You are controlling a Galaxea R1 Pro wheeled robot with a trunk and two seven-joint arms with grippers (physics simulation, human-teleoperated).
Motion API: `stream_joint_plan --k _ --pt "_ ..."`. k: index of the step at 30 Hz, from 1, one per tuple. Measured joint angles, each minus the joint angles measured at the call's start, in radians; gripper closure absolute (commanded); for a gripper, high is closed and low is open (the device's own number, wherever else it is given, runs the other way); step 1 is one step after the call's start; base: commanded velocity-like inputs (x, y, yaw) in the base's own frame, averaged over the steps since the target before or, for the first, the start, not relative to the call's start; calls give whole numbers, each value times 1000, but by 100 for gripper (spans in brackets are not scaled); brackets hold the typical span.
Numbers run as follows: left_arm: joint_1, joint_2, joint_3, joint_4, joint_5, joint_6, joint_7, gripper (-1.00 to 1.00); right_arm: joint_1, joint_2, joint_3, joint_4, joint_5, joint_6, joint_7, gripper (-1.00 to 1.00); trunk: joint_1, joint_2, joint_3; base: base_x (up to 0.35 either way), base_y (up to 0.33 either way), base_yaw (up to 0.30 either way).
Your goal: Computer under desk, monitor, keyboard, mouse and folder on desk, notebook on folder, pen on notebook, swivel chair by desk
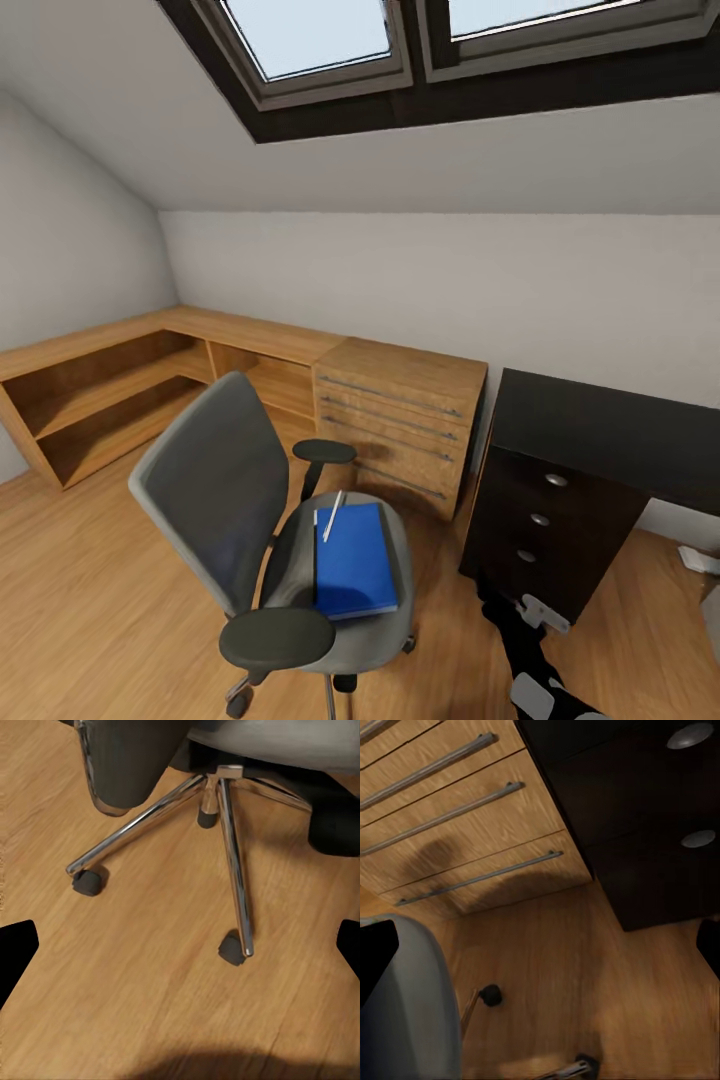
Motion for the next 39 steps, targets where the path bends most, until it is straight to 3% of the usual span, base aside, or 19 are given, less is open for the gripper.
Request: stream_joint_plan --k 6,18,28,39 --pt "0 0 21 0 0 -3 -1 -100 0 1 0 38 -1 -16 0 -100 -23 42 19 0 0 -8" --pt "0 1 35 -1 0 -8 -2 -100 0 0 0 79 -3 -21 -2 -100 -23 42 19 0 0 0" --pt "0 4 36 57 0 -63 -2 -100 0 -24 -1 86 -5 -21 -55 -100 -23 42 19 43 -43 0" --pt "0 8 31 61 -5 -82 -5 -100 1 -2 0 87 -3 -21 -90 -100 -23 42 19 43 -54 0"
